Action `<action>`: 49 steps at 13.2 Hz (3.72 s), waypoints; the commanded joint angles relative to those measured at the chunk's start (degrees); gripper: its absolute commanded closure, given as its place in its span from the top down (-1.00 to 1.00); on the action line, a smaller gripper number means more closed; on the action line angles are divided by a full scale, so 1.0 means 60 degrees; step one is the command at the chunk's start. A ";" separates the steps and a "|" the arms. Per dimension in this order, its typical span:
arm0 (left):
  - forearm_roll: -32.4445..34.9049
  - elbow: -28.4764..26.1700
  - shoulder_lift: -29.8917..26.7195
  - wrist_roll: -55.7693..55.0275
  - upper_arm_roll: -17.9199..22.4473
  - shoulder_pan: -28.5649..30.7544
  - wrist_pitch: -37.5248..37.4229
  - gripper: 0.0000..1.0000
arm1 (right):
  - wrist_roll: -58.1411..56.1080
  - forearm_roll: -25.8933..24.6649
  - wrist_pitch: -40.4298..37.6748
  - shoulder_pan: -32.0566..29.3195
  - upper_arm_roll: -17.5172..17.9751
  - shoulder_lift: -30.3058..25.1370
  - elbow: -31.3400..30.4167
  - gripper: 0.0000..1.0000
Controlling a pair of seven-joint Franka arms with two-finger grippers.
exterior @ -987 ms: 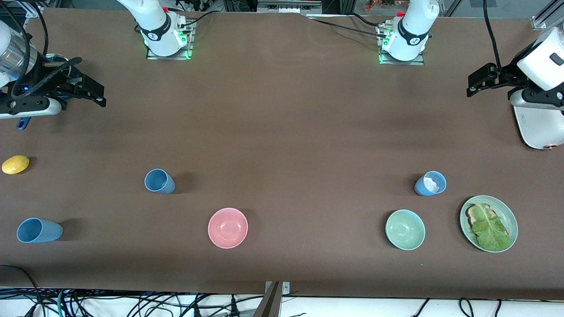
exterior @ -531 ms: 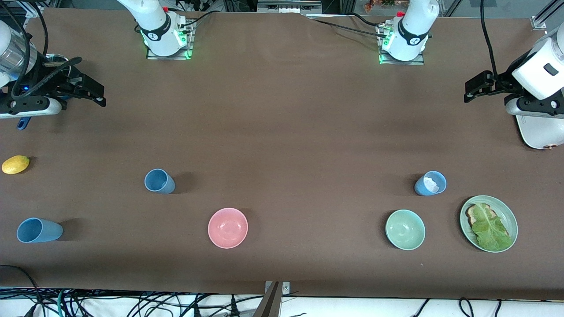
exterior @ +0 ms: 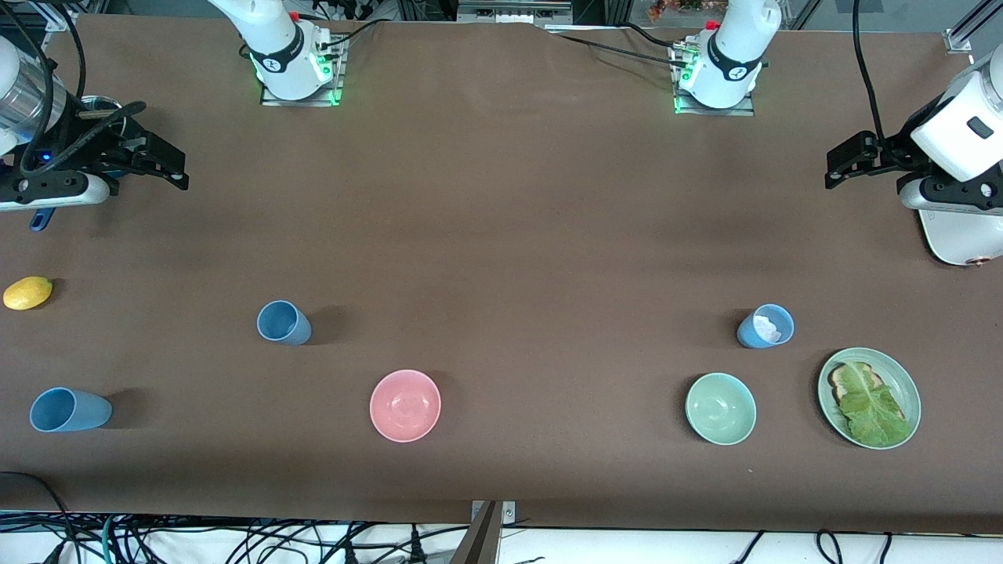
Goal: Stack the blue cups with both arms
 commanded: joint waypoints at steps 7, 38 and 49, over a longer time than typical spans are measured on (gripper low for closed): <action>0.0098 0.0017 0.0003 0.0138 0.0014 -0.0029 0.0095 1.00 | -0.0170 0.0002 -0.0090 0.0013 -0.0025 -0.0056 0.0066 1.00; 0.0098 -0.0129 0.0631 0.0152 0.0014 0.0030 0.1440 1.00 | -0.0156 0.0017 -0.0017 0.0013 -0.0025 0.0002 -0.0022 1.00; 0.0113 -0.1959 0.1072 0.0138 0.0014 0.0015 0.3990 1.00 | -0.0156 0.0017 0.0027 0.0013 -0.0039 0.0031 -0.0051 1.00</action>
